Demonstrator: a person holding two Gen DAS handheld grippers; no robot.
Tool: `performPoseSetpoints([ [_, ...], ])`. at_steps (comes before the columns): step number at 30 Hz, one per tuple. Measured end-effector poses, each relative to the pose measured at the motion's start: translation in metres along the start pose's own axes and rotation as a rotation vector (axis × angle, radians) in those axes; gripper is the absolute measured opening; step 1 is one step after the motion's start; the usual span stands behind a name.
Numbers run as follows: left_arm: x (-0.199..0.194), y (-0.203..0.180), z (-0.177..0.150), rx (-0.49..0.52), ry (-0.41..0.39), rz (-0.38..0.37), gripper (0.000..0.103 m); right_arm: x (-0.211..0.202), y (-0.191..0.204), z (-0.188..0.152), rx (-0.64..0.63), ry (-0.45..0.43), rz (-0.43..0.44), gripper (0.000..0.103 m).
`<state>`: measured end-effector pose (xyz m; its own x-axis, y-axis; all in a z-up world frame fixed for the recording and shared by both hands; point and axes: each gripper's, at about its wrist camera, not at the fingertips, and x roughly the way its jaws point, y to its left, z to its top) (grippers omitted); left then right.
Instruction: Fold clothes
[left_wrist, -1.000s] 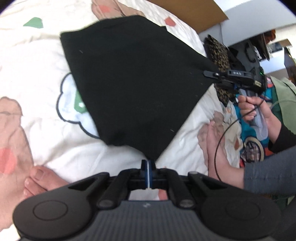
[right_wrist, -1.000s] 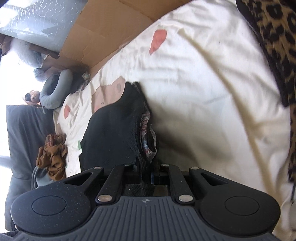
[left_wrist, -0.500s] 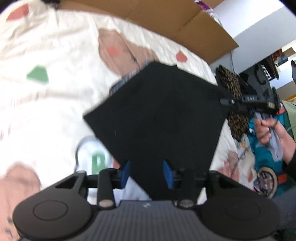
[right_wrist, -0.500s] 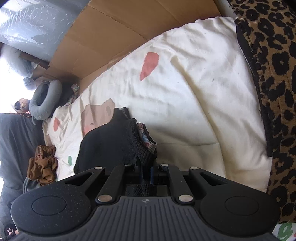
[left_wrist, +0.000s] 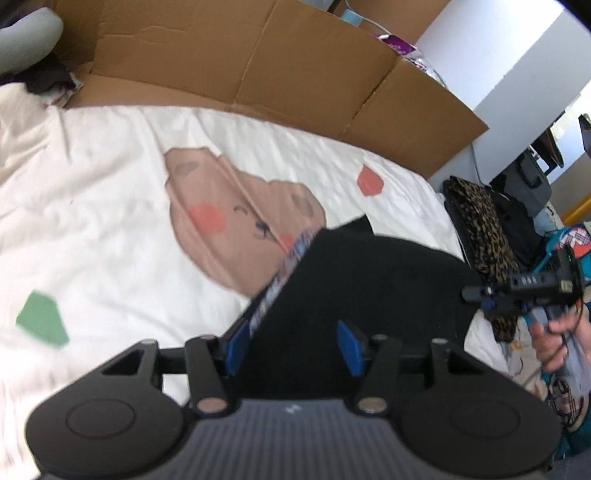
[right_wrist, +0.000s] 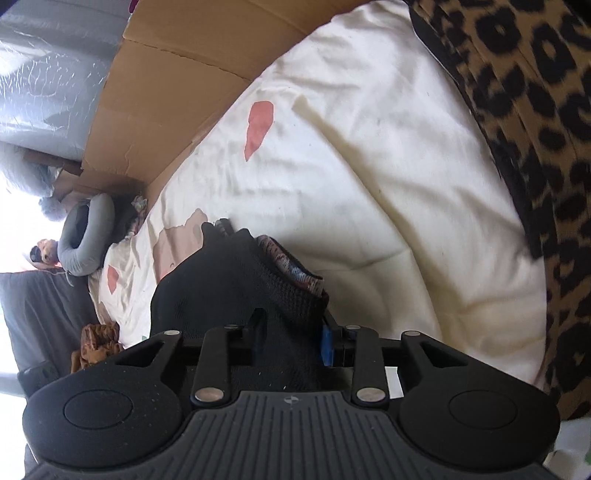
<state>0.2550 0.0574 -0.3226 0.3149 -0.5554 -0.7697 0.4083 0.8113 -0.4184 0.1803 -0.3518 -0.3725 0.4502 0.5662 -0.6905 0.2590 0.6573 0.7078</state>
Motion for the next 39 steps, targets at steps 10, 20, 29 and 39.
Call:
performPoseSetpoints([
  [10,0.032,0.008,0.017,-0.018,0.006,-0.066,0.057,0.007,-0.018,-0.017,0.052,-0.009,0.023,0.043],
  [20,0.065,0.009,0.024,0.002,0.053,-0.104,0.061,0.020,-0.030,-0.039,0.107,0.034,0.063,0.045],
  [29,0.075,0.018,0.022,-0.019,0.065,-0.135,0.063,0.043,-0.026,-0.071,0.183,0.084,0.188,0.043],
  [39,0.081,0.025,0.018,-0.048,0.079,-0.167,0.062,0.058,-0.021,-0.078,0.228,0.025,0.207,0.021],
])
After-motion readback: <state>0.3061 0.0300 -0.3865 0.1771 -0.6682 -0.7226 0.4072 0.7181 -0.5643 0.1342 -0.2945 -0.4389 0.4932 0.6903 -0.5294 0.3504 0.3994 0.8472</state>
